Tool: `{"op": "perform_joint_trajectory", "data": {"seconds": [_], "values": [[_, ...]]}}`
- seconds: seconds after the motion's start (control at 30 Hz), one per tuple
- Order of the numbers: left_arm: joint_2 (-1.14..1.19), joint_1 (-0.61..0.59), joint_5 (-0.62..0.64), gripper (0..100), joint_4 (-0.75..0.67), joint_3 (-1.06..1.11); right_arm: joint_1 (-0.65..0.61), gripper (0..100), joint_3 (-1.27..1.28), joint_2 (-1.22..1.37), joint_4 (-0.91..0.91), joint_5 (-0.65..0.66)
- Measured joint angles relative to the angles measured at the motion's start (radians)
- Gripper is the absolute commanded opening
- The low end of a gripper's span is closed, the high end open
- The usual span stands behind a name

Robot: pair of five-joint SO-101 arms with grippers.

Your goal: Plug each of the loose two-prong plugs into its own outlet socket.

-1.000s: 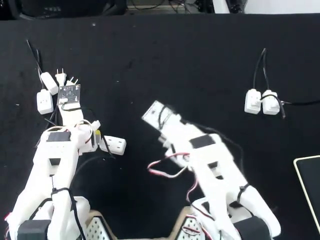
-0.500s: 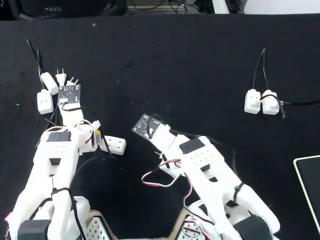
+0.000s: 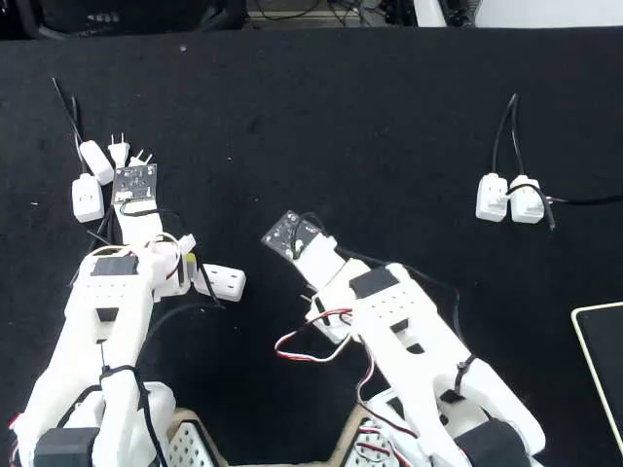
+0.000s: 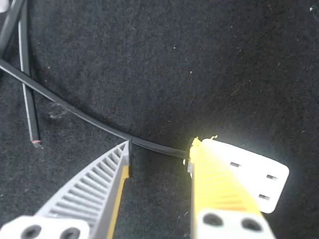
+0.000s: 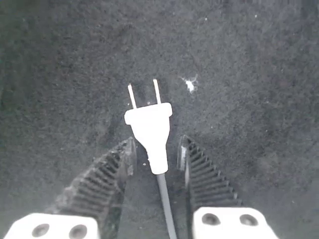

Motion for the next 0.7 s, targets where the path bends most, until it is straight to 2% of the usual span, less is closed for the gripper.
{"op": "perform_joint_trajectory", "data": {"seconds": [0.1, 0.3, 0.7], "values": [[0.0, 0.0, 0.0, 20, 0.0, 0.0, -0.032, 13.7, 0.017, -0.052, 0.014, 0.052], [0.0, 0.0, 0.0, 20, 0.0, 0.0, -0.16, 13.7, 0.103, -0.189, 0.017, 0.066], [0.0, 0.0, 0.0, 20, 0.0, 0.0, -0.137, 13.7, 0.15, -0.212, -0.052, 0.117]]}}
